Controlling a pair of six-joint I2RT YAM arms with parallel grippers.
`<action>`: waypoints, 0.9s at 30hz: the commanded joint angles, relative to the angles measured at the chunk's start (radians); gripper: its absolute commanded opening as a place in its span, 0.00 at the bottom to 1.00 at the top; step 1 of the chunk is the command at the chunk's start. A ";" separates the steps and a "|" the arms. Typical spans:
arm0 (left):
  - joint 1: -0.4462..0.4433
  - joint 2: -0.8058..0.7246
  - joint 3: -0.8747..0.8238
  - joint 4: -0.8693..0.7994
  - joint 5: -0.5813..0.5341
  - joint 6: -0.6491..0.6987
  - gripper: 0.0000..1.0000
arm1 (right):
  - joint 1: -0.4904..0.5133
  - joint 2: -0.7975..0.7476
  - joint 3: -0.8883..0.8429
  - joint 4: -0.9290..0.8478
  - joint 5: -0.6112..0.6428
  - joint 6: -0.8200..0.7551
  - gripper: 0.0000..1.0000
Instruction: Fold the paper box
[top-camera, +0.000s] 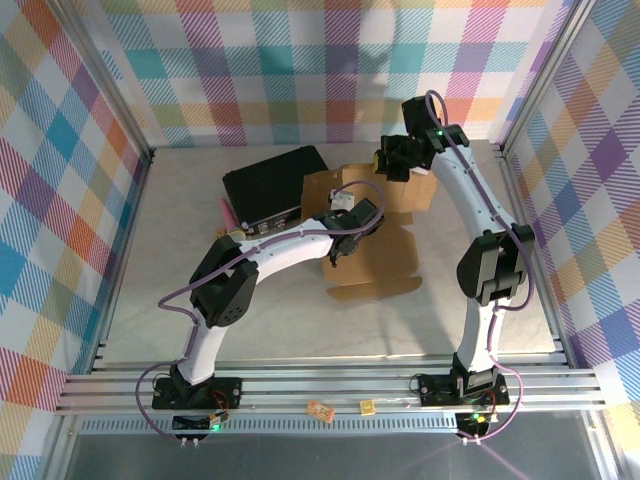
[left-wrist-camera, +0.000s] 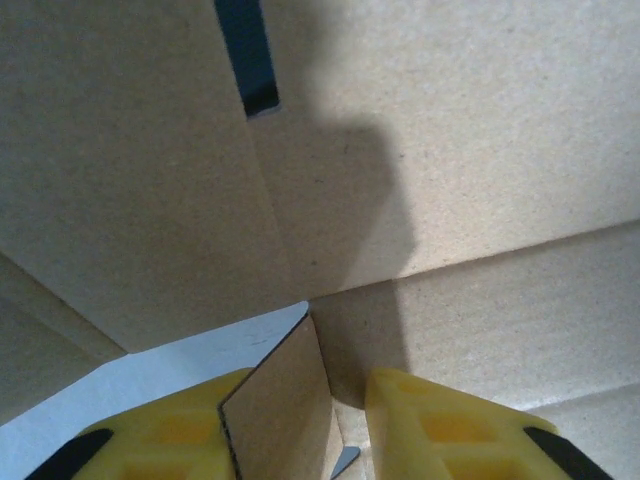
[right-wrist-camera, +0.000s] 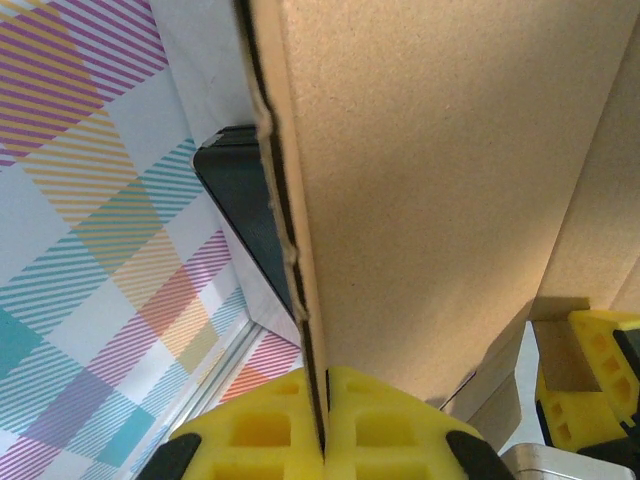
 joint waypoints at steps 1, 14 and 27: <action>-0.026 -0.012 -0.003 0.049 0.021 0.021 0.38 | 0.010 0.002 0.030 0.000 -0.046 0.042 0.00; -0.009 -0.376 -0.275 0.305 0.399 0.017 0.70 | -0.014 0.013 0.029 0.020 -0.030 0.030 0.00; 0.203 -0.687 -0.413 0.303 0.795 -0.136 0.81 | -0.017 0.024 0.008 0.061 -0.038 -0.012 0.00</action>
